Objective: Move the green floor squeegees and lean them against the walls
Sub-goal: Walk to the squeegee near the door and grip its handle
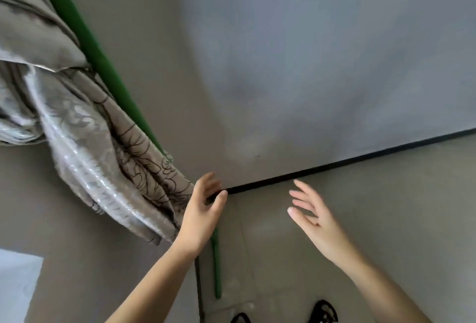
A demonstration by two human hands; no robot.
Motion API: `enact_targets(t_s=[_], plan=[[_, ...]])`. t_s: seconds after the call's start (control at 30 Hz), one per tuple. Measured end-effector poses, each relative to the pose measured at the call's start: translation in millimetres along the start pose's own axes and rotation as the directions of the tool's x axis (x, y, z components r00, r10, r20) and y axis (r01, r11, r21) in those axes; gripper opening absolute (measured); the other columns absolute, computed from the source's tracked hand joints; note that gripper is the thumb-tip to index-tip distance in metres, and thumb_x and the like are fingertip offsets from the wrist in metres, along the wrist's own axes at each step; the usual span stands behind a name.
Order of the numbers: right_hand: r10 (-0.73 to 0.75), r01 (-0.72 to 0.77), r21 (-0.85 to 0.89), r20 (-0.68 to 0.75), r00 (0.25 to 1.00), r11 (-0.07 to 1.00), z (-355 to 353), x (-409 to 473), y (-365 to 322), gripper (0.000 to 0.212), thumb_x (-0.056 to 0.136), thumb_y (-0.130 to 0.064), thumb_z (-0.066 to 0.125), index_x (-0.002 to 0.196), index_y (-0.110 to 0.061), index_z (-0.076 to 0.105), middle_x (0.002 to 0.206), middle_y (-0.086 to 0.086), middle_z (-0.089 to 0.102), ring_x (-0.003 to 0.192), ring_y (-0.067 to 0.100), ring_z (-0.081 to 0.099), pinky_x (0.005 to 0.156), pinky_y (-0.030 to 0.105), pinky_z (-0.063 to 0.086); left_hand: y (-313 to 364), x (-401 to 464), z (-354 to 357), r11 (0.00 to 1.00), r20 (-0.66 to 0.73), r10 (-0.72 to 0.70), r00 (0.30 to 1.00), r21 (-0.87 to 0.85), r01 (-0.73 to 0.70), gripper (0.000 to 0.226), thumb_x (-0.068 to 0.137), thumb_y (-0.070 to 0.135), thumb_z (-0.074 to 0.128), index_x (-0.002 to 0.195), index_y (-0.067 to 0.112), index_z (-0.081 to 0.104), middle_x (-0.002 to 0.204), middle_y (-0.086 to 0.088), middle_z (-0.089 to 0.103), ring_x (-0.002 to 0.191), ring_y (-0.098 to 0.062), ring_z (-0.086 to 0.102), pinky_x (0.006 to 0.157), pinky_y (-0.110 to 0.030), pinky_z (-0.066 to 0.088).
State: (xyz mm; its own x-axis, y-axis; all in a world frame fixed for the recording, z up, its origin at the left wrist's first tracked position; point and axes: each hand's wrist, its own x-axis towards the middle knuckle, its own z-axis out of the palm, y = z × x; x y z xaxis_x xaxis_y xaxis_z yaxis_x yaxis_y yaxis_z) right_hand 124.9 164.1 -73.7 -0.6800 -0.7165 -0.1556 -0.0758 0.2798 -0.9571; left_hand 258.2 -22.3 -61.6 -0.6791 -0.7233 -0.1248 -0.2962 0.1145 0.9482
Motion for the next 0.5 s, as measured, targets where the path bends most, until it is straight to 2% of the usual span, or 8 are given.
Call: enact_targets(t_s=[0.07, 0.13, 0.23, 0.27, 0.33, 0.4, 0.5], plan=[[0.092, -0.089, 0.044, -0.087, 0.992, 0.995, -31, -43, 31, 0.048, 0.084, -0.022, 0.056, 0.118, -0.050, 0.037, 0.126, -0.011, 0.053, 0.113, -0.005, 0.051, 0.086, 0.013, 0.045, 0, -20, 22, 1.000, 0.121, -0.009, 0.993, 0.004, 0.008, 0.032, 0.088, 0.013, 0.055, 0.107, 0.037, 0.049, 0.115, 0.005, 0.061, 0.108, -0.003, 0.058, 0.101, -0.038, 0.045], [0.182, -0.165, 0.105, -0.185, 0.966, 0.981, -58, -85, 56, 0.047, 0.083, -0.021, 0.057, 0.114, -0.051, 0.039, 0.123, -0.011, 0.056, 0.108, -0.008, 0.053, 0.082, 0.005, 0.043, -2, -38, 48, 0.999, 0.235, -0.034, 0.971, 0.032, 0.027, 0.028, 0.087, 0.013, 0.054, 0.104, 0.036, 0.052, 0.114, 0.001, 0.063, 0.108, -0.009, 0.060, 0.101, -0.043, 0.045], [0.295, -0.240, 0.198, -0.331, 0.896, 0.950, -92, -139, 81, 0.042, 0.081, -0.028, 0.057, 0.113, -0.050, 0.040, 0.117, -0.014, 0.056, 0.102, -0.011, 0.054, 0.079, 0.007, 0.045, -5, -65, 93, 0.993, 0.366, -0.101, 0.925, 0.090, 0.073, 0.025, 0.086, 0.015, 0.055, 0.105, 0.031, 0.053, 0.111, 0.000, 0.065, 0.103, -0.007, 0.062, 0.100, -0.044, 0.047], [0.323, -0.255, 0.220, -0.380, 0.867, 0.942, -103, -153, 88, 0.042, 0.079, -0.031, 0.057, 0.114, -0.047, 0.041, 0.116, -0.013, 0.056, 0.101, -0.010, 0.054, 0.078, 0.009, 0.046, -4, -72, 110, 0.992, 0.393, -0.114, 0.913, 0.103, 0.079, 0.026, 0.086, 0.013, 0.055, 0.105, 0.031, 0.053, 0.109, -0.001, 0.066, 0.101, -0.006, 0.063, 0.099, -0.045, 0.048], [0.369, -0.263, 0.276, -0.470, 0.802, 0.924, -127, -177, 100, 0.043, 0.081, -0.025, 0.057, 0.118, -0.041, 0.043, 0.115, -0.010, 0.058, 0.098, -0.008, 0.057, 0.073, 0.006, 0.046, 1, -83, 150, 0.988, 0.429, -0.133, 0.893, 0.123, 0.089, 0.029, 0.085, 0.007, 0.056, 0.103, 0.030, 0.054, 0.105, -0.005, 0.067, 0.096, -0.006, 0.065, 0.098, -0.050, 0.048], [0.409, -0.269, 0.322, -0.531, 0.742, 0.908, -158, -195, 113, 0.043, 0.082, -0.018, 0.057, 0.115, -0.041, 0.044, 0.113, -0.010, 0.059, 0.095, -0.007, 0.058, 0.070, 0.003, 0.045, 9, -87, 195, 0.988, 0.467, -0.142, 0.873, 0.123, 0.095, 0.027, 0.085, 0.009, 0.058, 0.102, 0.030, 0.054, 0.102, -0.007, 0.068, 0.094, -0.008, 0.065, 0.097, -0.053, 0.048], [0.445, -0.296, 0.336, -0.597, 0.667, 0.894, -208, -215, 131, 0.040, 0.082, -0.021, 0.058, 0.114, -0.042, 0.045, 0.112, -0.012, 0.060, 0.093, -0.009, 0.058, 0.068, 0.002, 0.044, 32, -85, 266, 0.990, 0.524, -0.129, 0.842, 0.117, 0.079, 0.029, 0.084, 0.012, 0.058, 0.102, 0.035, 0.055, 0.101, -0.006, 0.068, 0.095, -0.009, 0.065, 0.096, -0.054, 0.048]])
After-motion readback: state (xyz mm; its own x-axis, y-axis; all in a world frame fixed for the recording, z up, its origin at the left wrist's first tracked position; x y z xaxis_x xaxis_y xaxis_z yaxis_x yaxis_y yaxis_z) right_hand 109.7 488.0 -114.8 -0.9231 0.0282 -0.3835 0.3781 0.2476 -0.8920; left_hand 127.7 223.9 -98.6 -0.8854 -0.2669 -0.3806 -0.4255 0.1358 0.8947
